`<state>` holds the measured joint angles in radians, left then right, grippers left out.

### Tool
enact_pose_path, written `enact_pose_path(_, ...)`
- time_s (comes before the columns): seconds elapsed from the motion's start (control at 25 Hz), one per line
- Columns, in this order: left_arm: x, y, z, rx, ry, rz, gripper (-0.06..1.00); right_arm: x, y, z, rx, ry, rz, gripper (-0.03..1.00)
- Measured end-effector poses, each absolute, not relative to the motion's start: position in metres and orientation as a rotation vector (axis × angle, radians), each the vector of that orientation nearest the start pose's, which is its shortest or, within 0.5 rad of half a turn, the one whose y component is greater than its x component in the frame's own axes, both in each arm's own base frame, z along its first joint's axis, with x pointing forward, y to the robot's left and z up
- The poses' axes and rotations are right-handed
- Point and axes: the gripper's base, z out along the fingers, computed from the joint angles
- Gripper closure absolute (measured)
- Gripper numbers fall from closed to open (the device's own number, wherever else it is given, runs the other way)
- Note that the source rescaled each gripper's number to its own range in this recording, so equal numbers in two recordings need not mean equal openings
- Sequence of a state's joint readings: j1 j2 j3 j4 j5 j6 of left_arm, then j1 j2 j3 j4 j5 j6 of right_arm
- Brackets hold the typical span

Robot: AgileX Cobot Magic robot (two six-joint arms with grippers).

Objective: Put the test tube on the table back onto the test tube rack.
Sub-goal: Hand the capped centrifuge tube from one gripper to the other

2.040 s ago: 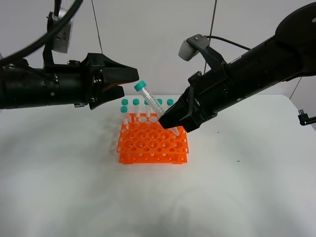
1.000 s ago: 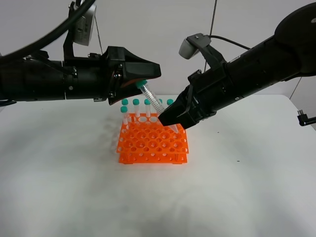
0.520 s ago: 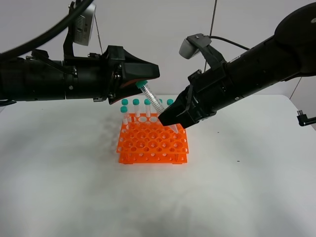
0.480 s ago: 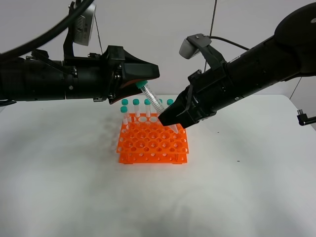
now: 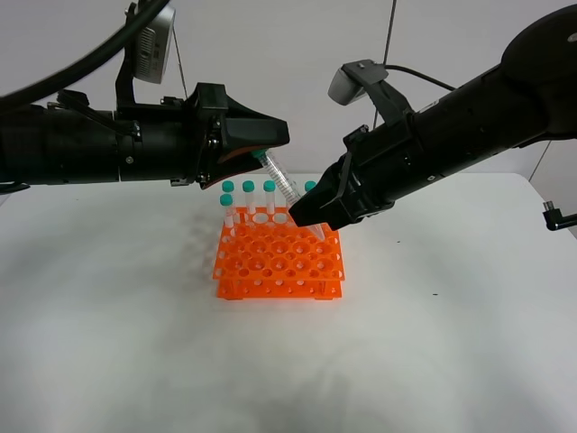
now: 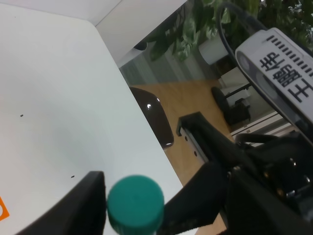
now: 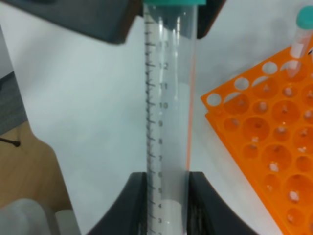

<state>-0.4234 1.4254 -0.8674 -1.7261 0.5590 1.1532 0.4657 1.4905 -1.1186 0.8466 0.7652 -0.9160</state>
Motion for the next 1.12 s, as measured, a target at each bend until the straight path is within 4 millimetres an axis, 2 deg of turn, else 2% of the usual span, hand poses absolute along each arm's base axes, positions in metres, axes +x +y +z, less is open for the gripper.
enact_pose_path(0.28, 0.2565, -0.168, 0.2856, 0.212, 2.074, -1.189, 0.39, 0.2598, 0.1832, 0.3, -1.043, 2.153, 0.765, 0.95)
enact_pose_path(0.6, 0.2565, -0.168, 0.2856, 0.212, 2.074, -1.189, 0.44, 0.2592, 0.1833, 0.2999, -1.047, 2.155, 0.77, 0.95)
enact_pose_path(0.68, 0.2568, -0.1677, 0.2854, 0.209, 2.076, -1.184, 0.56, 0.2592, 0.1833, 0.2999, -1.047, 2.155, 0.77, 0.95)
enact_pose_path(0.84, 0.2574, -0.1672, 0.2848, 0.205, 2.079, -1.171, 0.94, 0.2588, 0.1835, 0.3, -1.047, 2.157, 0.778, 0.95)
enact_pose_path(1.12, 0.2573, -0.1672, 0.2847, 0.207, 2.079, -1.17, 0.94, 0.2586, 0.1836, 0.2999, -1.05, 2.156, 0.779, 0.95)
